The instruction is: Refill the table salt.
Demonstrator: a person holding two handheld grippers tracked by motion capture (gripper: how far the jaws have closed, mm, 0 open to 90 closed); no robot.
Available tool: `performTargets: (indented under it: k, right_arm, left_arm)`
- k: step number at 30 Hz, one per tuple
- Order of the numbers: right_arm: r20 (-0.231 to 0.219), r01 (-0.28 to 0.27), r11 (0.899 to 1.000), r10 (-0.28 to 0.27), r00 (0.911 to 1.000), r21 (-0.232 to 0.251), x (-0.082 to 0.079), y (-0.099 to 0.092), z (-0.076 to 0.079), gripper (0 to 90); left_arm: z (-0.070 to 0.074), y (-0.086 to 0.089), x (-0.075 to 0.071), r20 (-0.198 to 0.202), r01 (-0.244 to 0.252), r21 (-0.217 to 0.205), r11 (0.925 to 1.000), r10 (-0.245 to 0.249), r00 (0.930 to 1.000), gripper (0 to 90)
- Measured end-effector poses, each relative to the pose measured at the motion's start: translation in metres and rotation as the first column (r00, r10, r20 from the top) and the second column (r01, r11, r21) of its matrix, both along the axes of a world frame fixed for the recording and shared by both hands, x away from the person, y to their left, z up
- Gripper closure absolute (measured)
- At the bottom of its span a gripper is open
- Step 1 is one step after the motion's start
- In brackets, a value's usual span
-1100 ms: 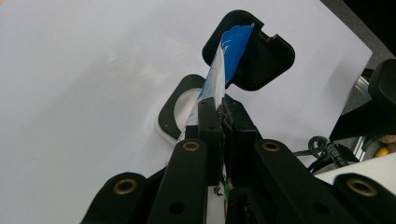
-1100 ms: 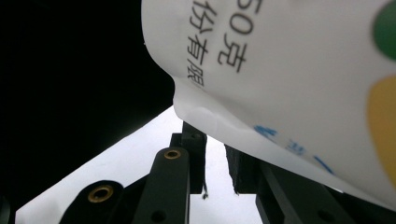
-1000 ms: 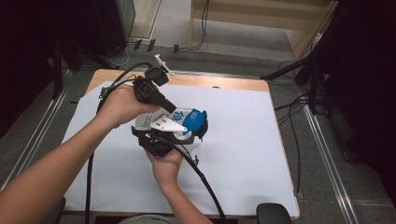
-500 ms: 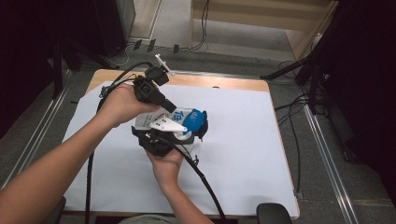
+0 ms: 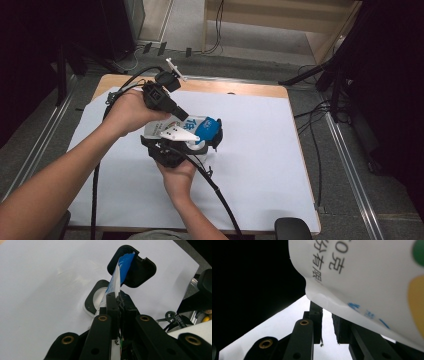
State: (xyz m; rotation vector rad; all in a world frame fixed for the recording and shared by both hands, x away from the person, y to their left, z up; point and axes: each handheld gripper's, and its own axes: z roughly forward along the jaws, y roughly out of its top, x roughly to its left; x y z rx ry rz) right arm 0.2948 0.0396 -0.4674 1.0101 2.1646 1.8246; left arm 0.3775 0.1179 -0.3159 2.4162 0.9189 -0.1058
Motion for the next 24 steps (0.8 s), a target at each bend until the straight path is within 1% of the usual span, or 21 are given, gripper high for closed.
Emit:
performTargets:
  k: [4,6,8,11,13,15,20,21,24]
  right_arm:
    - [-0.001,0.001,1.0,-0.001,1.0,-0.005,0.0,-0.002,-0.001,79.2]
    - [-0.004,0.005,1.0,-0.005,1.0,-0.008,0.001,-0.002,-0.002,78.8]
    - [-0.009,0.006,1.0,-0.006,0.9999,-0.008,0.0,-0.003,-0.004,77.8]
    - [-0.01,0.01,1.0,-0.01,0.9999,-0.017,0.0,-0.004,-0.006,76.3]
    - [-0.01,0.009,1.0,-0.009,0.9999,-0.018,0.0,-0.004,-0.006,75.8]
    - [-0.01,0.01,1.0,-0.01,0.9999,-0.02,0.0,-0.005,-0.006,75.2]
    - [-0.007,0.013,0.999,-0.013,0.9999,-0.033,-0.001,-0.009,-0.007,72.5]
    - [-0.009,0.014,0.999,-0.015,0.9999,-0.036,-0.002,-0.01,-0.007,71.9]
    - [-0.007,0.027,0.998,-0.027,0.9996,-0.049,-0.001,-0.015,-0.009,70.7]
  left_arm:
    - [-0.003,0.004,0.001,-0.002,-0.01,-0.022,0.9997,0.01,0.9999,88.8]
    - [-0.006,0.008,0.002,-0.011,-0.013,-0.043,0.999,0.012,0.9999,88.9]
    - [-0.007,0.01,0.002,-0.014,-0.028,-0.068,0.9973,0.027,0.9995,88.9]
    - [-0.009,0.014,0.002,-0.016,-0.027,-0.086,0.996,0.026,0.9995,88.9]
    - [-0.009,0.02,0.002,-0.025,-0.021,-0.111,0.9936,0.018,0.9995,88.9]
    - [-0.011,0.025,0.002,-0.011,-0.022,-0.13,0.9912,0.02,0.9997,89.0]
    - [-0.015,0.034,0.001,-0.023,-0.035,-0.185,0.9822,0.031,0.9992,89.1]
    - [-0.016,0.036,0.002,-0.019,-0.035,-0.191,0.981,0.032,0.9993,89.2]
    - [-0.017,0.04,0.002,-0.025,-0.028,-0.206,0.9781,0.023,0.9994,89.7]
